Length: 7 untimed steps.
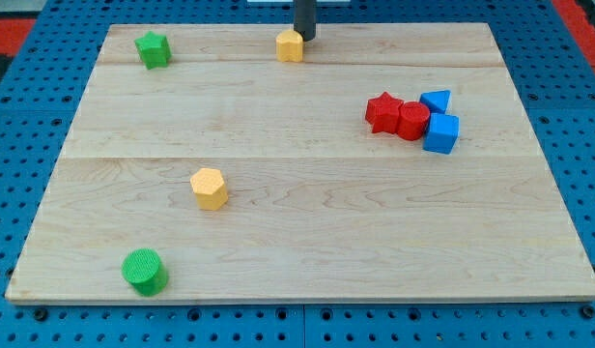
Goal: Move your arm at the top side of the group of red and blue blocks
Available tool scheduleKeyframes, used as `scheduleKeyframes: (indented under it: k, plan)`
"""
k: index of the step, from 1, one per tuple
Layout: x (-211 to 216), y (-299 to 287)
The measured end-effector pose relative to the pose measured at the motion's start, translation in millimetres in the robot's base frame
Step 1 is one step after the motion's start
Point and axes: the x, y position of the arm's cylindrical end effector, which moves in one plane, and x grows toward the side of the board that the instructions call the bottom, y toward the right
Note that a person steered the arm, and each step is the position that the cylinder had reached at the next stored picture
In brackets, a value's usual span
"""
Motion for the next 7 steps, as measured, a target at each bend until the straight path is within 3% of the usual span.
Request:
scheduleKeyframes:
  k: [1, 2, 5, 6, 7]
  plan:
    - [0, 64]
    - [0, 84]
    - [2, 86]
    - [40, 92]
    - [62, 139]
